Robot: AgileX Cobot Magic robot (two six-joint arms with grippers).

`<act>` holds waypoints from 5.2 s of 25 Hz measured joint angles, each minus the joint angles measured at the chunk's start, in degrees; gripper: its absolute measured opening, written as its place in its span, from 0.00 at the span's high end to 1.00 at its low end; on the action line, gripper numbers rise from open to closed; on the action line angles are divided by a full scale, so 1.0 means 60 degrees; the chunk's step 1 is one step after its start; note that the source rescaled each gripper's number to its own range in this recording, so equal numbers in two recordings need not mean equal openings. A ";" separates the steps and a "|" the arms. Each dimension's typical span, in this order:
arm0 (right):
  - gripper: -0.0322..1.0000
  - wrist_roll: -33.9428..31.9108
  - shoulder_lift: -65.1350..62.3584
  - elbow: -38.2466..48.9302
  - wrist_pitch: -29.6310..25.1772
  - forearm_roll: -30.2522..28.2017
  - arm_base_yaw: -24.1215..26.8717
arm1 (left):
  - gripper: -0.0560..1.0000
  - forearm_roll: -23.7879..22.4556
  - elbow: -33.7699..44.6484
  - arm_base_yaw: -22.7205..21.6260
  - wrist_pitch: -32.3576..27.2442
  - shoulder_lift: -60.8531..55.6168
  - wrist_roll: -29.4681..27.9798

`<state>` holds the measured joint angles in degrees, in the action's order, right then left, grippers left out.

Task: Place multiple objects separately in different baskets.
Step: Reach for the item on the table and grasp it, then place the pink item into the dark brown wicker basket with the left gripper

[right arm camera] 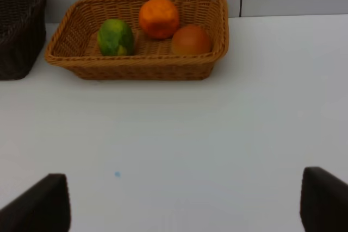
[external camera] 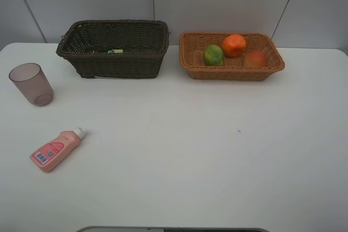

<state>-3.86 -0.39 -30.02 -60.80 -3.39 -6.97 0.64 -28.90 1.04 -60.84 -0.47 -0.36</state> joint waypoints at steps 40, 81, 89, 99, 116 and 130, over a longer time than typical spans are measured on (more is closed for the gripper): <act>0.11 0.0000 0.0000 0.0000 0.0007 0.0000 0.0000 | 0.01 -0.0942 -0.5797 0.0000 0.2388 1.5920 0.1806; 0.11 0.0000 0.0000 0.0000 0.0007 0.0000 0.0000 | 0.05 -0.1245 -0.5797 0.0063 0.5335 1.8862 0.1815; 0.11 0.0000 0.0000 0.0000 0.0007 0.0000 0.0000 | 0.90 -0.1245 -0.5797 0.0063 0.5326 1.8862 0.1815; 0.11 0.0000 0.0000 0.0000 0.0007 0.0000 0.0000 | 0.95 -0.1245 -0.5797 0.0063 0.5326 1.8862 0.1815; 0.11 0.0000 0.0000 0.0000 0.0007 0.0000 0.0000 | 0.95 -0.1245 -0.5797 0.0063 0.5080 1.8361 0.1815; 0.11 0.0000 0.0000 0.0000 0.0007 0.0000 0.0000 | 0.95 -0.1244 -0.6708 0.1092 0.4070 1.6700 0.1112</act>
<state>-3.86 -0.39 -30.02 -60.75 -3.39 -6.97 -6.82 -69.15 7.59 -36.42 99.74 6.31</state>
